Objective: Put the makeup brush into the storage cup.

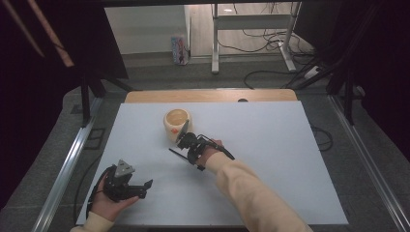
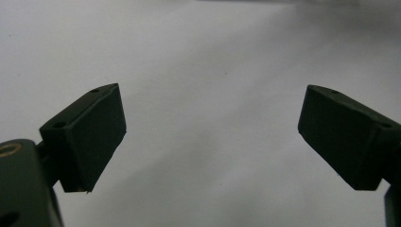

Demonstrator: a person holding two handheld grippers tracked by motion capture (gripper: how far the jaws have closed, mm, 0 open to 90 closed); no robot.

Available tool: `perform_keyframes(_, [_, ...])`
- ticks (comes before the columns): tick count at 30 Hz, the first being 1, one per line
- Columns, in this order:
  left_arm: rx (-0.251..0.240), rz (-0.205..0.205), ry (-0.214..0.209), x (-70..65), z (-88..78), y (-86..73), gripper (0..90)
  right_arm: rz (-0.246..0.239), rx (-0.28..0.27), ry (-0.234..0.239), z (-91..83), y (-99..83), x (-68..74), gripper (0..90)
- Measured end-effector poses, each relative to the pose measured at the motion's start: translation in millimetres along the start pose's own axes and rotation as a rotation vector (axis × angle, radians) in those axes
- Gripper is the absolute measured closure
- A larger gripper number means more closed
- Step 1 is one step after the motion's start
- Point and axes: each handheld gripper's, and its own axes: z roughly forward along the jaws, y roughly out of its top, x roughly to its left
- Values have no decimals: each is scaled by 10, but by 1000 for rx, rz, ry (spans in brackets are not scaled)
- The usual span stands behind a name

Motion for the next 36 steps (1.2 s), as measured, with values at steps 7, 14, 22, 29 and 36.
perform_keyframes(7, [0, -1, 0, -3, 3, 1, 96, -26, -18, 3, -129, -75, -24, 854])
perform_keyframes(14, [5, 3, 0, -5, 6, 4, 98, -26, -47, 28, -272, -219, -79, 855])
perform_keyframes(22, [9, 10, 1, -25, 21, 13, 99, -15, -64, 47, -383, -464, -183, 855])
perform_keyframes(29, [15, 25, 0, -50, 39, 33, 101, -38, -62, 51, -497, -732, -275, 855])
perform_keyframes(36, [18, 54, -7, -108, 60, 82, 103, -35, -67, 43, -625, -1001, -387, 855])
